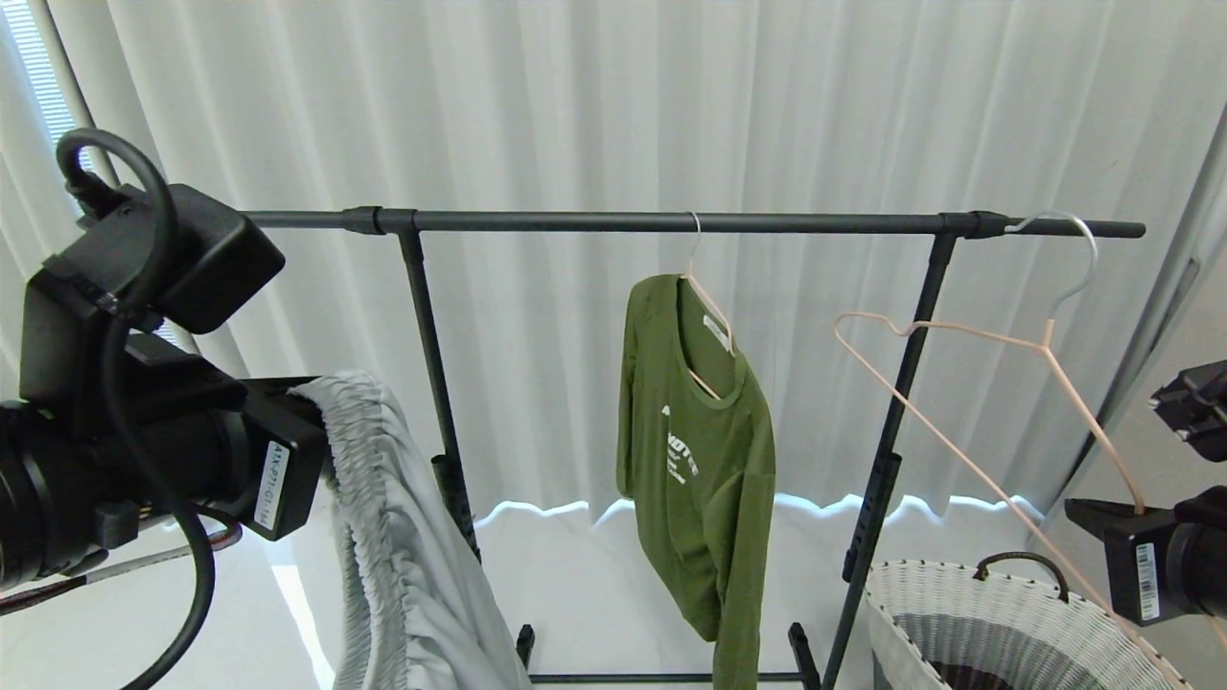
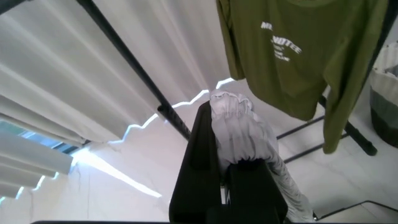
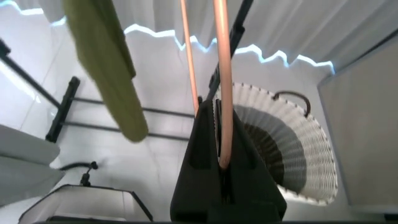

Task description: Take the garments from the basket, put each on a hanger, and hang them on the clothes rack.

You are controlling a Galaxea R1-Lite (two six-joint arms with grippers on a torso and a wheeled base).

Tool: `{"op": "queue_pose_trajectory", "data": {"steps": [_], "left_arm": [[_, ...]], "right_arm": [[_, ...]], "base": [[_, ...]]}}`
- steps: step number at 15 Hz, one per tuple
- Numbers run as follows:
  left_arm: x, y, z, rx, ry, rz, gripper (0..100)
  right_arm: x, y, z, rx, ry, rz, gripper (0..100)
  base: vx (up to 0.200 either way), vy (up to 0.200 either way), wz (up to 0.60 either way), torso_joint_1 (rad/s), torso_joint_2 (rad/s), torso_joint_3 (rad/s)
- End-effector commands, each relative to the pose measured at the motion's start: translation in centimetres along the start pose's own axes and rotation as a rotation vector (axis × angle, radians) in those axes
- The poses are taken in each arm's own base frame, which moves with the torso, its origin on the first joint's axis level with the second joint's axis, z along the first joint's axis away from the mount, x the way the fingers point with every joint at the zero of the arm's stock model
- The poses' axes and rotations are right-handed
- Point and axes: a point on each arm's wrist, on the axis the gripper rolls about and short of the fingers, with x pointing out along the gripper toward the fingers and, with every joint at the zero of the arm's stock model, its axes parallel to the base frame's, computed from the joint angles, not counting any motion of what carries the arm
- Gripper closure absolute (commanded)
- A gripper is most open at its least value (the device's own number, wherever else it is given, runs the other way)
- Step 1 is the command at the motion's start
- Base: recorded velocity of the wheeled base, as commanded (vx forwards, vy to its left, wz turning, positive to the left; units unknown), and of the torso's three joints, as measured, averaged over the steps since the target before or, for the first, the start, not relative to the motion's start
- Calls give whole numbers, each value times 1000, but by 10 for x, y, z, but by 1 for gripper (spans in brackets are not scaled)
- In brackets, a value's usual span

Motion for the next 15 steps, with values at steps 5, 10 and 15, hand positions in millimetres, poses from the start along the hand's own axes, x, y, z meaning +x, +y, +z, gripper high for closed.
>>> {"op": "queue_pose_trajectory", "data": {"steps": [5,10,15], "left_arm": [[2,-2,-4,5,16,-3,100],[19,-4,-6,1,70,15,100],[61,-12,3,-147,156,170,100]], "right_arm": [[-3,7,0,-19,-4,50,100],[-25,44,-11,-144,0,368,100],[-59,82,-32,-204,87,720,100]], "base": [[-80,0,0,0,1,1],[0,0,0,0,0,0],[0,0,0,0,0,0]]}}
